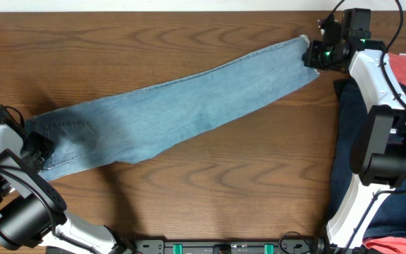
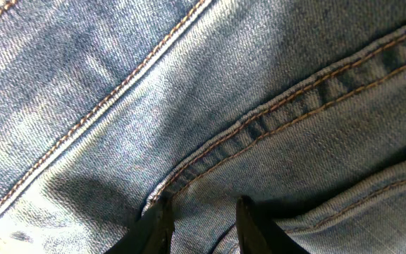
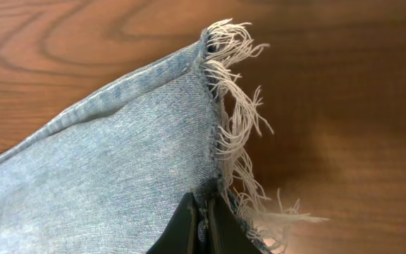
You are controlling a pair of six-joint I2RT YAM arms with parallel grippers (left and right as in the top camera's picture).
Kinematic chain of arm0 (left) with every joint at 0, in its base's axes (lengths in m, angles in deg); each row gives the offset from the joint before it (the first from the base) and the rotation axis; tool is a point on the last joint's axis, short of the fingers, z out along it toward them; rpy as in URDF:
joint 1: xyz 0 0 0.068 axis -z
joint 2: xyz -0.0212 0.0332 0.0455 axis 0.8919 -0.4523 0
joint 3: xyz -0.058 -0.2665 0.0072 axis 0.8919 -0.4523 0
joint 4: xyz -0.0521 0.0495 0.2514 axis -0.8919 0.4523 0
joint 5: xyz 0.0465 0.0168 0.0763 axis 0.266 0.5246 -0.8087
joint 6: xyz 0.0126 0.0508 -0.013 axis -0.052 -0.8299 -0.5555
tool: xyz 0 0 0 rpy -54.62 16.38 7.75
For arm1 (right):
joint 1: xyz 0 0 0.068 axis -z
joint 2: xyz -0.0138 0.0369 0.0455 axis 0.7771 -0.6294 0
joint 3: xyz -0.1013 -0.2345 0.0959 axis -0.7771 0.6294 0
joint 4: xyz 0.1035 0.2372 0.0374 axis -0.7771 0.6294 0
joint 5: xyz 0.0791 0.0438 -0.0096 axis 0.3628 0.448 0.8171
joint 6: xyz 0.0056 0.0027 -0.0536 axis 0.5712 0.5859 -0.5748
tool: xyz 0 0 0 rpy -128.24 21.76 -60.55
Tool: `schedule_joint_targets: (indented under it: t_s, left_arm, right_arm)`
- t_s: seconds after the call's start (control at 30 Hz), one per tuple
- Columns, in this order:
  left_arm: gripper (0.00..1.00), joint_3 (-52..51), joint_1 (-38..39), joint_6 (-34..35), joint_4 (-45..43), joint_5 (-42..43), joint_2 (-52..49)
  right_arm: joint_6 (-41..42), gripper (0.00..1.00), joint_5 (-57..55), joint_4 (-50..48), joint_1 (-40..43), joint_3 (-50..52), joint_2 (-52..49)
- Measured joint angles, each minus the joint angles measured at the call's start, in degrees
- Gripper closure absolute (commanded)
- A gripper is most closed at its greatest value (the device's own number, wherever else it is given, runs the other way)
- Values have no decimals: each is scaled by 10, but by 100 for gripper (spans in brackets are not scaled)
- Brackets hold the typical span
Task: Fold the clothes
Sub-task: 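Lift the hems with the right gripper and carry them toward the waistband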
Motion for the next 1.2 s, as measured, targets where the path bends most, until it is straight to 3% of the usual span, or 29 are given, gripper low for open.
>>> schedule_joint_targets:
  t_s: [0.17, 0.23, 0.27, 0.37, 0.53, 0.57, 0.6, 0.63, 0.73, 0.83, 0.93, 1.1, 1.2]
  left_arm:
    - [68, 0, 0, 0, 0, 0, 0]
    - [68, 0, 0, 0, 0, 0, 0]
    - [68, 0, 0, 0, 0, 0, 0]
    - [68, 0, 0, 0, 0, 0, 0]
    - [68, 0, 0, 0, 0, 0, 0]
    - [68, 0, 0, 0, 0, 0, 0]
    - [68, 0, 0, 0, 0, 0, 0]
    - [68, 0, 0, 0, 0, 0, 0]
    - [67, 0, 0, 0, 0, 10, 0]
    - [63, 0, -2, -7, -1, 35, 0]
    - [60, 0, -3, -27, -2, 81, 0]
    - [58, 17, -3, -66, 30, 155, 1]
    - [54, 36, -3, -82, 67, 184, 16]
  right_arm:
    - [3, 98, -7, 4, 0, 0, 0]
    - [6, 79, -7, 5, 0, 0, 0]
    - [8, 78, -12, 5, 0, 0, 0]
    - [3, 99, -22, 3, 0, 0, 0]
    - [7, 98, -33, 1, -5, 0, 0]
    - [7, 93, -36, -1, -8, 0, 0]
    - [8, 79, -40, -3, -10, 0, 0]
    - [11, 75, -45, -5, -11, 0, 0]
    - [5, 46, -74, -17, -14, 0, -3]
    - [9, 32, -100, -23, -15, 0, -14]
    - [6, 23, -117, -28, -14, 0, -40]
    - [-12, 17, -126, -24, -14, -6, -88]
    - [-20, 23, -112, -21, -13, -8, -91]
